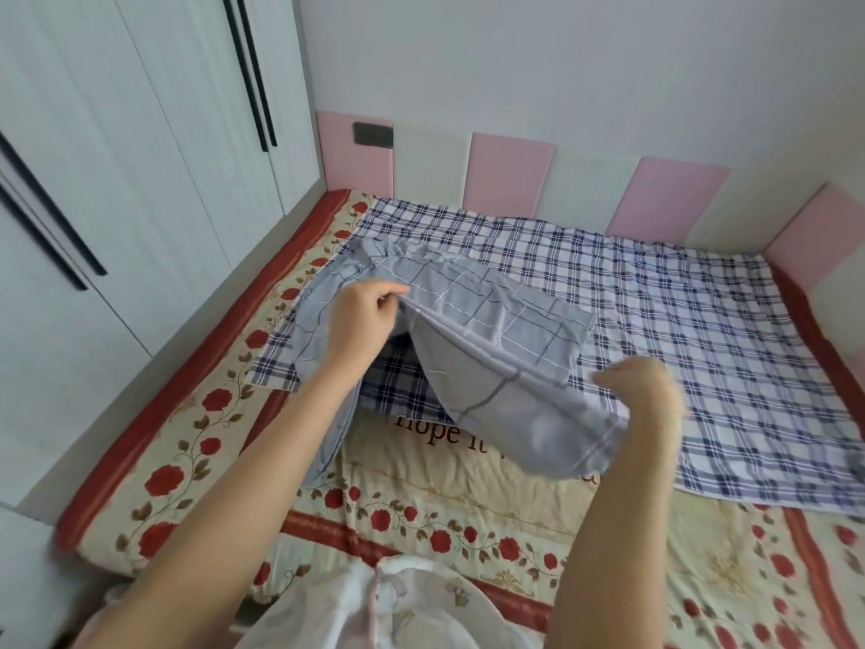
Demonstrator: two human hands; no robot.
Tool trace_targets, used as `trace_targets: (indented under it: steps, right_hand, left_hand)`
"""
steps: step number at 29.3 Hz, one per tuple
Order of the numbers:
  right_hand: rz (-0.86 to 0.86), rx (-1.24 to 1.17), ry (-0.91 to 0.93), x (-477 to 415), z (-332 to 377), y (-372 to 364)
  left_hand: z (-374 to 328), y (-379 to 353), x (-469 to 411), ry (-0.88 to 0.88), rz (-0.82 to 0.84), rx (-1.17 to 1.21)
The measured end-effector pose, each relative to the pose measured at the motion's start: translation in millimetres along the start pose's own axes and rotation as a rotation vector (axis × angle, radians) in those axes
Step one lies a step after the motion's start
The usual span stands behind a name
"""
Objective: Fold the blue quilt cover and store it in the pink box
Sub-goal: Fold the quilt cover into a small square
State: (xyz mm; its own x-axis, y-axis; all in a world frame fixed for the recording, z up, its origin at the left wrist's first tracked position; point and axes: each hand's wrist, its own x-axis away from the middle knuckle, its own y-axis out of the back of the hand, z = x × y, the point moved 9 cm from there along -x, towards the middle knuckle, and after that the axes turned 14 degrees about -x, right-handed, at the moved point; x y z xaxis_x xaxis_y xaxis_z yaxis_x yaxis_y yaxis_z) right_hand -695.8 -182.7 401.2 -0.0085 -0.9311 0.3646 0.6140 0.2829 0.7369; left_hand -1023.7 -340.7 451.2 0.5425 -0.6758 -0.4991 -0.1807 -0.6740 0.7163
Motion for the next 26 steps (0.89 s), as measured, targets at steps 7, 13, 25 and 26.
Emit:
trace_targets:
  steps: [7,13,25,26]
  right_hand:
    - [0.371,-0.222,0.675,105,143,-112]
    - [0.0,0.098,0.703,105,175,-94]
    - [-0.233,0.092,0.925,134,201,-105]
    - [-0.245,0.098,0.943,136,201,-106]
  left_hand:
    - [-56,0,-14,-0.167,0.068,0.052]
    - [-62,20,-10,-0.32,0.041,0.085]
    - [-46,31,-8,-0.382,-0.05,0.004]
    - [-42,31,-6,-0.372,-0.075,0.008]
